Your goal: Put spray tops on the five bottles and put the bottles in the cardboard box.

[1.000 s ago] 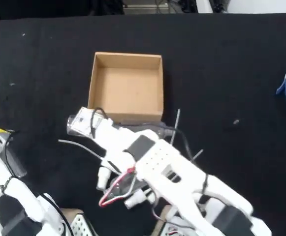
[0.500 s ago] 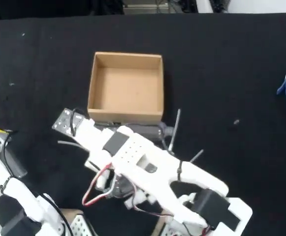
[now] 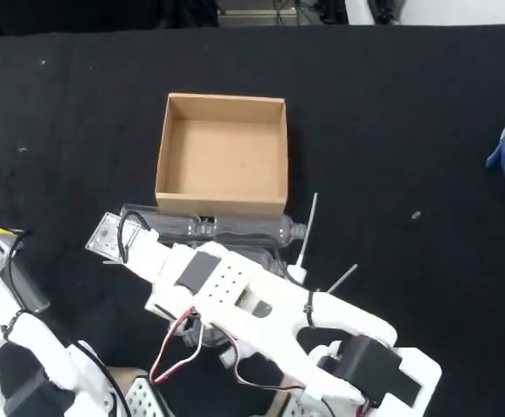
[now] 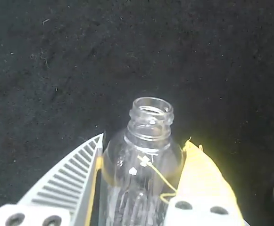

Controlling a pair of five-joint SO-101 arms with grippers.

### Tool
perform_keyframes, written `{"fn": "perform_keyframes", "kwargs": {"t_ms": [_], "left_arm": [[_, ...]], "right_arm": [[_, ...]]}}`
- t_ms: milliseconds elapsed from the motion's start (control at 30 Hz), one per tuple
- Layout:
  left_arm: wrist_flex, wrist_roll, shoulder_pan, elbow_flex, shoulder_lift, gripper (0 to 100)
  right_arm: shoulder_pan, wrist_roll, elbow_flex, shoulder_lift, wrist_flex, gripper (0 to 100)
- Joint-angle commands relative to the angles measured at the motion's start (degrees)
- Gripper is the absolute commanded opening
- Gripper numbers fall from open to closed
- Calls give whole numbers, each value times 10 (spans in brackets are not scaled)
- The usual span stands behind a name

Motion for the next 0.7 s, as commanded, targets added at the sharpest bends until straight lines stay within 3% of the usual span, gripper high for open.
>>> {"fn": "perform_keyframes", "kwargs": {"t_ms": [0,367,533,667], "left_arm": [[-6,5,-7,-33,-1,29],[4,4,-7,-34,-1,29],[4,4,-7,-34,-1,29],[5,4,-7,-34,-1,29]], "right_arm": [[-13,2,0,-23,-32,173],[-5,2,-73,97,-31,172],[26,3,-76,105,-33,5],[55,30,-75,102,-30,8]]}}
